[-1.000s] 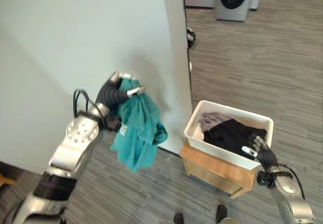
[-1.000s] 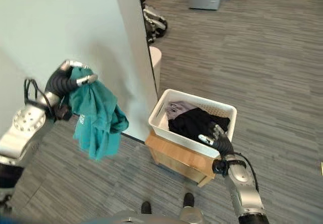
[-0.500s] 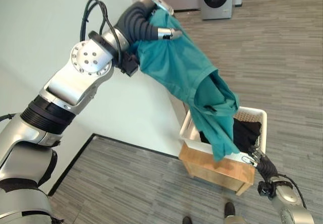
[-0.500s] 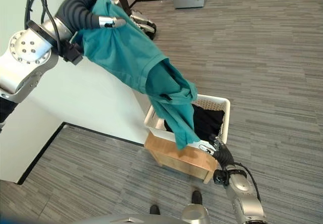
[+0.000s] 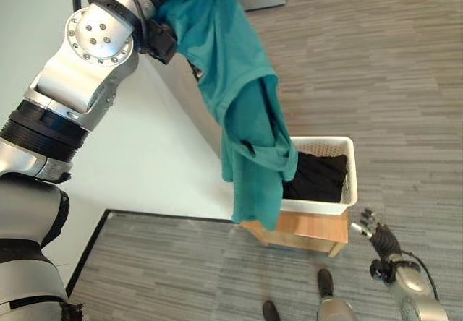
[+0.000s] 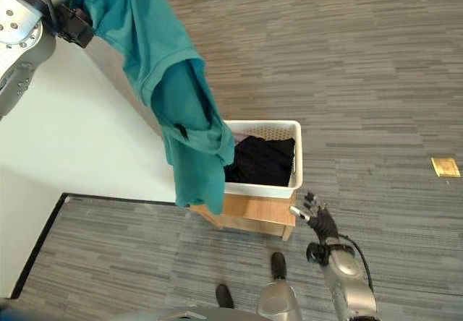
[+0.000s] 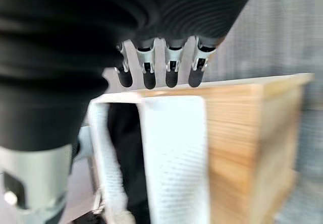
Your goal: Pick up bed clothes into laundry basket.
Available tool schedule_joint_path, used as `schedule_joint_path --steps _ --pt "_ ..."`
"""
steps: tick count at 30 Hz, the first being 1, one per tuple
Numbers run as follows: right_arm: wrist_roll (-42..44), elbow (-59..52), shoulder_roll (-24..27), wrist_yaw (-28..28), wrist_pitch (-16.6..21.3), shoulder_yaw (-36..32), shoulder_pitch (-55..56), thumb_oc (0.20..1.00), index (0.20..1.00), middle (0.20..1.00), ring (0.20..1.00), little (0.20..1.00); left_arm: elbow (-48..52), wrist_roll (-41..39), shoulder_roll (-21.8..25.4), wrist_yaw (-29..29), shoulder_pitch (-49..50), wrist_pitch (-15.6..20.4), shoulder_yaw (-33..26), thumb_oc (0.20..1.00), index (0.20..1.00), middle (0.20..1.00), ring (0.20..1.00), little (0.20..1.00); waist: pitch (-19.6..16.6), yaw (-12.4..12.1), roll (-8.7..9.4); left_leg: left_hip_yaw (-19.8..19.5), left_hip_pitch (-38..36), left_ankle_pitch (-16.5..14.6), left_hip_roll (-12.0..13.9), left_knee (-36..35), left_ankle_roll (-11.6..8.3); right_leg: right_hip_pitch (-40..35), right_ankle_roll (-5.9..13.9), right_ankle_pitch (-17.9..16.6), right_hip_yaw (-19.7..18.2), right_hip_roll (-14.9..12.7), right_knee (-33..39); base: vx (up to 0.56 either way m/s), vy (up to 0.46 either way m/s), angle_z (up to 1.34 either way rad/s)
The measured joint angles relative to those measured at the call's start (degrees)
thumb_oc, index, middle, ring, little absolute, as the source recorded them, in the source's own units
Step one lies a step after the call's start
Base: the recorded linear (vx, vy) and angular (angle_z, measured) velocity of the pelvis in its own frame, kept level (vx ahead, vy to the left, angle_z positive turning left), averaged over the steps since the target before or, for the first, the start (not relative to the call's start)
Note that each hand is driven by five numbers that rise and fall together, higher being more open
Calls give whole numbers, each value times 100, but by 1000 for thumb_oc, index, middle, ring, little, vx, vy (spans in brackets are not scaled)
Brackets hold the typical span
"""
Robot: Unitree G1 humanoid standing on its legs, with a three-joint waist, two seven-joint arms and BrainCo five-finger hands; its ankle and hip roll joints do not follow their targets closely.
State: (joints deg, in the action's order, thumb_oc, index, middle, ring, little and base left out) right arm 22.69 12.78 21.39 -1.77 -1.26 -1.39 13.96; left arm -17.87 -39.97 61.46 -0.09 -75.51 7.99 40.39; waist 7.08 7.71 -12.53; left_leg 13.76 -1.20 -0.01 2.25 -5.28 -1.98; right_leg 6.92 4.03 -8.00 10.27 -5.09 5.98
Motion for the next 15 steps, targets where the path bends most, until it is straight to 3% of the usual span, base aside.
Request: schedule_joint_path --steps 5,7,13,15 --pt "65 436 -14 -22 -47 -52 70 1000 1000 1000 1000 1000 -857 -43 151 113 -69 79 2 200 200 200 200 200 4 26 -40 -4 -2 -23 22 -1 -34 7 -5 3 24 20 3 26 -9 2" --pt "506 747 -221 -47 -123 -215 -5 1000 1000 1000 1000 1000 -1254 -262 159 196 -218 67 -11 200 200 200 200 200 10 23 -32 133 6 -56 28 -5 -80 80 -24 1 27 7 1 76 -20 -30" --pt "549 1050 -45 -325 -367 -24 196 1000 1000 1000 1000 1000 -2644 -272 172 202 -1687 -87 733 200 200 200 200 200 25 303 -43 204 8 -78 48 -1 -112 114 -9 -27 35 29 -23 55 -2 -9" --pt "548 1029 33 -425 -377 87 177 1000 1000 1000 1000 1000 -2726 -270 171 204 -1898 -99 879 200 200 200 200 200 28 293 -58 235 10 -78 45 -1 -113 122 -13 -24 25 26 -25 40 0 -4"
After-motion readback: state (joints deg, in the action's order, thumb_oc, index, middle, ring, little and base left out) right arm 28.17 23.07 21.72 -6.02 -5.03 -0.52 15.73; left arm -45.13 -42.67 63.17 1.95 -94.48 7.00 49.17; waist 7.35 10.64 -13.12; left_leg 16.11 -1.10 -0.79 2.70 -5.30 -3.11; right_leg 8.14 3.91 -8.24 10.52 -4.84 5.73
